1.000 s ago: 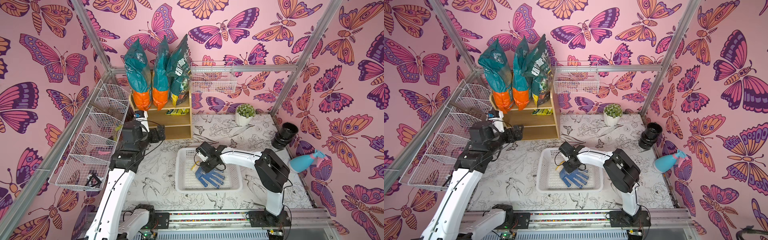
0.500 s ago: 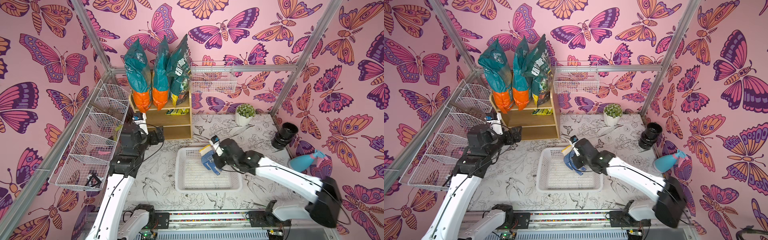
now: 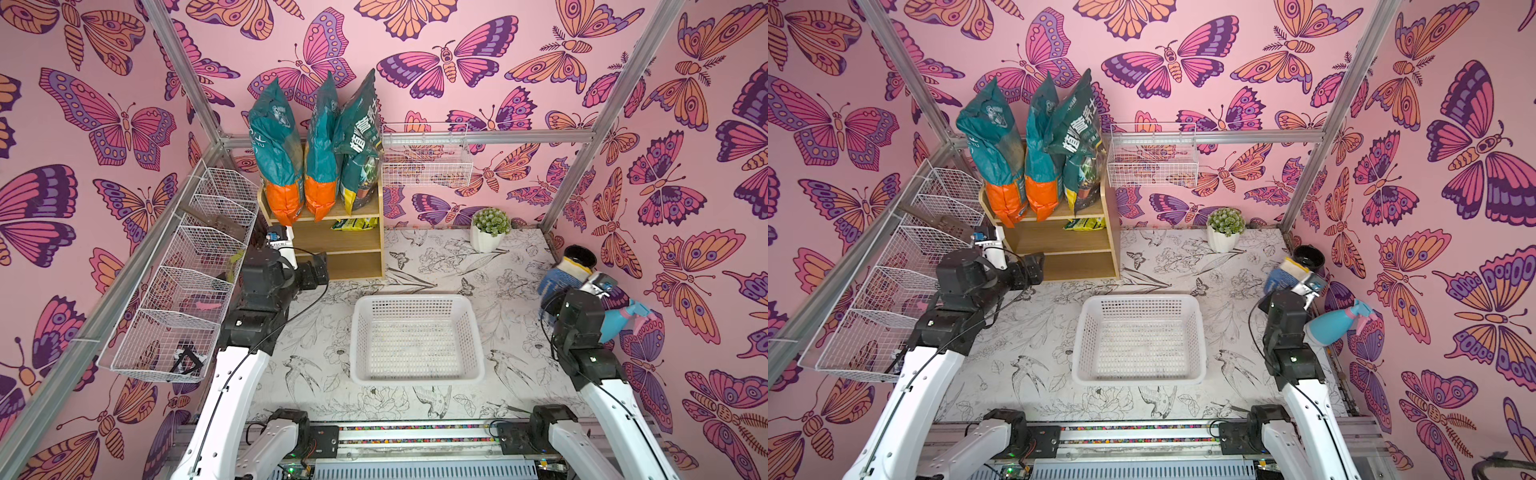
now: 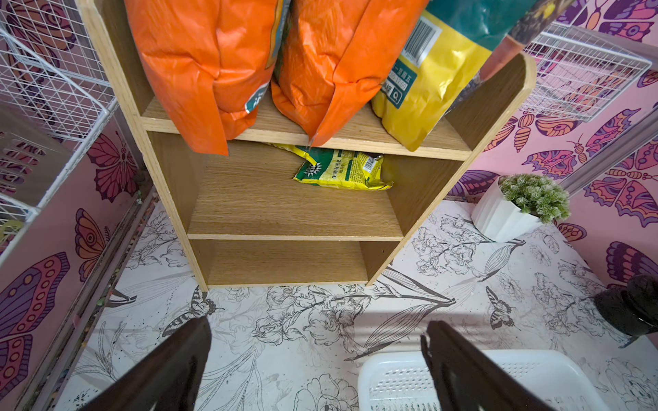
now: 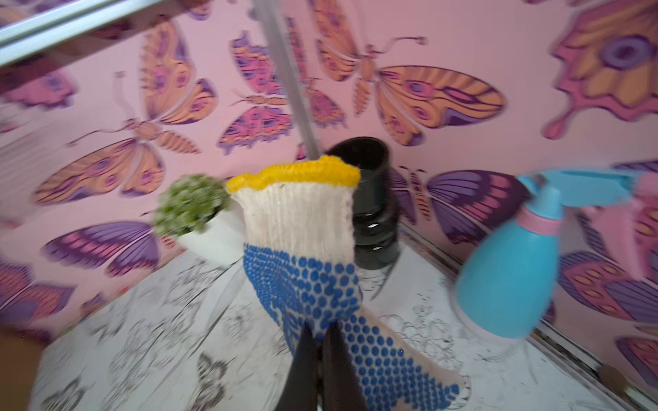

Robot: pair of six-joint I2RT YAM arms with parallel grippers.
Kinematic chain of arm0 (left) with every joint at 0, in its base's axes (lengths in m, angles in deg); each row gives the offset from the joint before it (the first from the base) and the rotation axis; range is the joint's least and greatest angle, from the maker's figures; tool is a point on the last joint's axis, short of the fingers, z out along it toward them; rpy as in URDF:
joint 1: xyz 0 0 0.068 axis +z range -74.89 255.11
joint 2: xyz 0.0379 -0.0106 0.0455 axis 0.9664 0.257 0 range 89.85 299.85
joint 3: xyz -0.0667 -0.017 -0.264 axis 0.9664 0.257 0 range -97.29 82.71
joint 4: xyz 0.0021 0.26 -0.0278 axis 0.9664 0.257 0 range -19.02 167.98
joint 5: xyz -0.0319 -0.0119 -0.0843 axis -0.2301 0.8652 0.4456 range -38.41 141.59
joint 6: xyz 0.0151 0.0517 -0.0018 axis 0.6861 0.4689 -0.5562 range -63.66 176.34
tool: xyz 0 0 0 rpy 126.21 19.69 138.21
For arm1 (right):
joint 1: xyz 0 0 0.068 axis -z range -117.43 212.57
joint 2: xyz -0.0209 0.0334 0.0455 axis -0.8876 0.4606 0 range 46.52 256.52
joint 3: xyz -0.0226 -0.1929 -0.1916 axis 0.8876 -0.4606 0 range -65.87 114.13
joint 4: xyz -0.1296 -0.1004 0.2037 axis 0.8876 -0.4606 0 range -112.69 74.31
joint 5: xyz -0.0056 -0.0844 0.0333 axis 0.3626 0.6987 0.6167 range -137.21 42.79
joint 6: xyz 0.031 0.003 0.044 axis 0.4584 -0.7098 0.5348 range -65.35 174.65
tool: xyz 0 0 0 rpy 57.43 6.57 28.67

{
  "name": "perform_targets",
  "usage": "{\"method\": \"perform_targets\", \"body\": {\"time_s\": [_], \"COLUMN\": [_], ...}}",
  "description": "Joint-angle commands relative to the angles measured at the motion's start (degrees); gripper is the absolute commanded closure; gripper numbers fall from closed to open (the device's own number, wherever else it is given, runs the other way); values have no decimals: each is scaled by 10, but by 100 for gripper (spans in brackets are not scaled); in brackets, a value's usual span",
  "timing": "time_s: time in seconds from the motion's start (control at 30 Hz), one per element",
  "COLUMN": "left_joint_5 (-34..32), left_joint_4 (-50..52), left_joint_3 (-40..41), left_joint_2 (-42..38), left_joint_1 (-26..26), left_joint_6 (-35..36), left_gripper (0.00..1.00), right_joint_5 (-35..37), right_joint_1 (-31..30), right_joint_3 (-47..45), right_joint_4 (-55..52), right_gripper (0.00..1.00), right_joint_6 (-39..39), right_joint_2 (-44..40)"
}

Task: Take down the fertilizer bag from the shelf
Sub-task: Place the distractor at the center of the board.

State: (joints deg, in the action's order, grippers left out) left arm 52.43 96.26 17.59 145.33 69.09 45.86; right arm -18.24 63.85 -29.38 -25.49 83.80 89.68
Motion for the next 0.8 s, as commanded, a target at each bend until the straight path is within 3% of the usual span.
{"method": "perform_targets", "body": {"time_s": [0.0,0.1,0.2,0.37,0.43,0.47,0.5,0.57,0.7,0.77], "left_joint_5": [-29,-34,-40,-77,-79,-78,-74,-55,-35,-17], "left_joint_4": [-14,-15,-15,-43,-43,-43,-42,-46,-88,-108], "left_joint_3": [10,8,2,16,13,11,8,4,-6,-14], "left_joint_2": [1,1,-9,-43,-51,-54,-58,-67,-76,-72], "left_joint_1": [-1,2,12,26,31,34,40,52,69,68], "left_joint_6": [9,-2,-14,-24,-19,-17,-20,-23,-18,-16], "left_gripper": [0,0,0,0,0,0,0,0,0,0], "right_joint_5": [4,16,41,19,33,39,37,19,-7,8], "right_joint_1": [95,142,145,145,145,145,145,145,143,105], "right_joint_3": [-14,-27,-36,-39,-37,-31,-20,0,13,18], "right_joint_4": [22,39,66,106,123,126,122,108,99,116], "right_gripper": [100,100,100,100,94,79,46,4,1,1], "right_joint_6": [85,101,84,78,86,87,83,74,83,50], "right_joint_2": [35,70,112,216,263,285,303,319,300,267]}}
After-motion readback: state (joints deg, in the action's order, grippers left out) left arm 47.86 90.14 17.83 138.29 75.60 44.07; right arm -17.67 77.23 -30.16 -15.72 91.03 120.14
